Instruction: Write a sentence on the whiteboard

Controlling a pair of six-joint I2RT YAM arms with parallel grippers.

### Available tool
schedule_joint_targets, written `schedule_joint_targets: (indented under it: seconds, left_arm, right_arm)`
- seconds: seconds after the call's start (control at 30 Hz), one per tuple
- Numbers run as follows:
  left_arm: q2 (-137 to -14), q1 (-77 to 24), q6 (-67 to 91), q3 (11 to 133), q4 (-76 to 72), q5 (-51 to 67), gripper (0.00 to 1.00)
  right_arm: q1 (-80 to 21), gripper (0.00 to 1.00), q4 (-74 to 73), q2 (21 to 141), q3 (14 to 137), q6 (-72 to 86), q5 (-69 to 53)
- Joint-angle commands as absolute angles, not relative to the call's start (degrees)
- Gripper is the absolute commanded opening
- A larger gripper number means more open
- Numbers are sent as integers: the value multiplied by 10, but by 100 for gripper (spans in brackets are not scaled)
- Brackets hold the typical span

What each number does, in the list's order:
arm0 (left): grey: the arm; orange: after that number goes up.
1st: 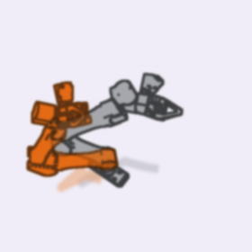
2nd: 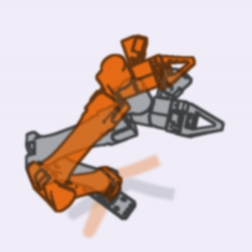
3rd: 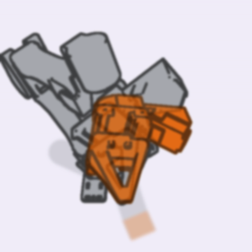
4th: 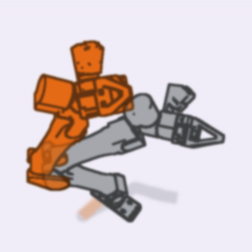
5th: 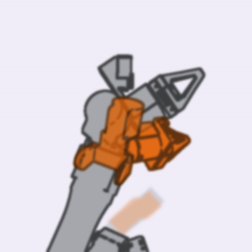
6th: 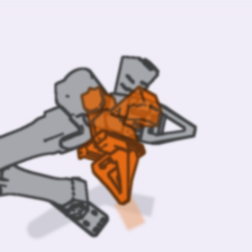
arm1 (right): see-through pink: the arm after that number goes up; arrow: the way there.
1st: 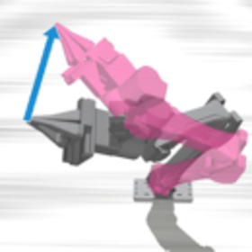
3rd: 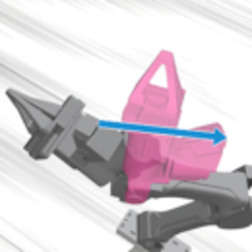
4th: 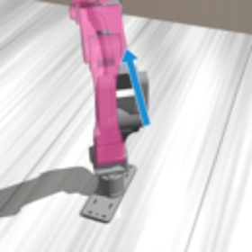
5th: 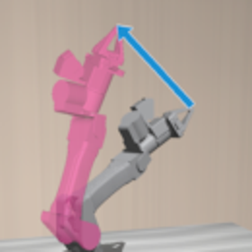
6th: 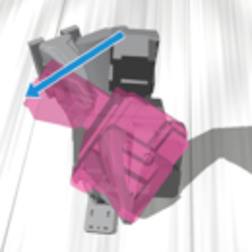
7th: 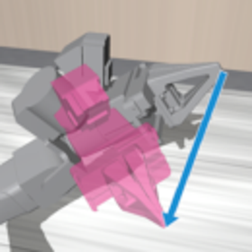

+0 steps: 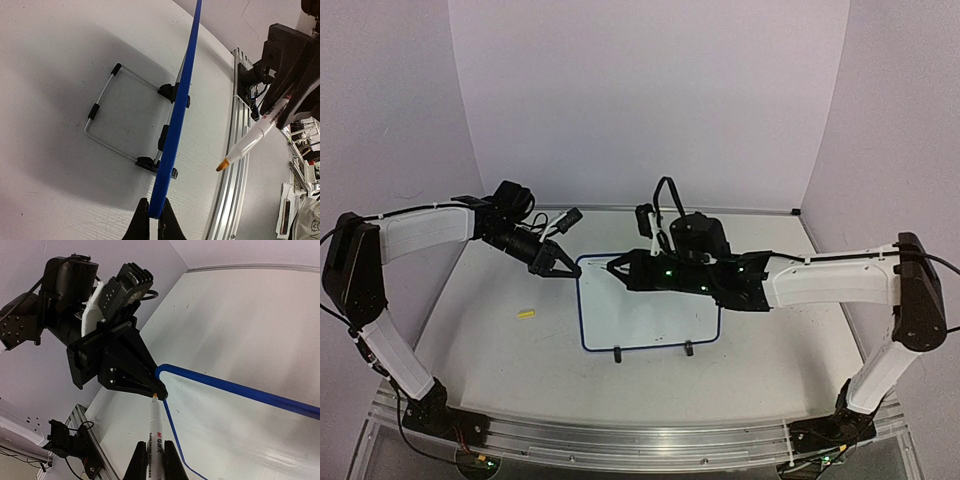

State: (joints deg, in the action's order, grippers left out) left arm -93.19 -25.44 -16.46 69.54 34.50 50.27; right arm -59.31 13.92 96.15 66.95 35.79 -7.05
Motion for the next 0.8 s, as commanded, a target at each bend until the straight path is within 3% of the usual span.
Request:
schedule_joint_targets:
  seconds: [0.0,0.77]
  left_arm:
    - [-929,-259,-170,705,354,469,0]
    - [-925,-263,-172,707,358,467,0]
  right_arm:
    - [-596,0,149,977,696,352,-59]
    - [-596,0,149,1007,721,360,-30]
